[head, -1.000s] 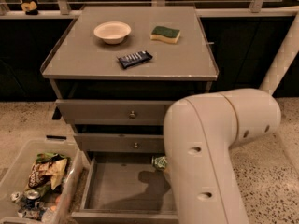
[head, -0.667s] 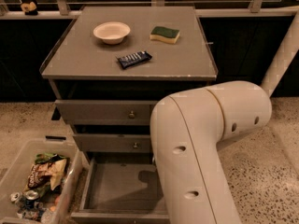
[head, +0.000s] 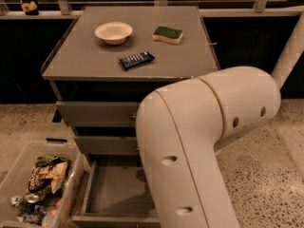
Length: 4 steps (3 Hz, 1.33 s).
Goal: Pick green can from bottom drawer and place on counter
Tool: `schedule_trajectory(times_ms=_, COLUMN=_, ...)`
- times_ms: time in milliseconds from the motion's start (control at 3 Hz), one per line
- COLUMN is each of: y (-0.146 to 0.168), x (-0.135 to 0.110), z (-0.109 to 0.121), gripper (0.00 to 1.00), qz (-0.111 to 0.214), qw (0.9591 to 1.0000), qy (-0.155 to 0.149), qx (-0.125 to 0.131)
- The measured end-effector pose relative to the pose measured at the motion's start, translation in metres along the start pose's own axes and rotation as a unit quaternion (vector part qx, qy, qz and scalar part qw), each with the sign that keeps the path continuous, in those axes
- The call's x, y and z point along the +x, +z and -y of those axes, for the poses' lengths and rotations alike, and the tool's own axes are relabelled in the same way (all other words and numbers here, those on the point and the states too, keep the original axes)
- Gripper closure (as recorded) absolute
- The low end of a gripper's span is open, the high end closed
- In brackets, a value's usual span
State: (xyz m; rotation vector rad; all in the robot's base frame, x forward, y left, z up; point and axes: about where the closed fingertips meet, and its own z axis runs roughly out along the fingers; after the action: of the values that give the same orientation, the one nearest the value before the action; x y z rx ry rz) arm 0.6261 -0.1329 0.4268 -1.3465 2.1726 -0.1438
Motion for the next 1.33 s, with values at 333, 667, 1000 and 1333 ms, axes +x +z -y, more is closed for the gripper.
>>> schedule_trajectory(times_ms=333, y=-0.072, x=-0.052, z=0.048, gripper=1.0, qz=0.047, qw=0.9936, qy=-0.033, qx=0.097)
schedule_trajectory(times_ms=667, y=-0.102, x=-0.072, z=0.055, gripper=1.0, qz=0.077, qw=0.9877, qy=-0.026, qx=0.134)
schedule_trajectory(times_ms=1000, y=-0.103, x=-0.071, z=0.055, gripper=1.0, qz=0.077, qw=0.9877, qy=-0.024, qx=0.134)
schedule_trajectory(times_ms=1333, y=-0.132, x=-0.068, z=0.06, gripper=1.0, qz=0.066, qw=0.9853, qy=-0.016, qx=0.157)
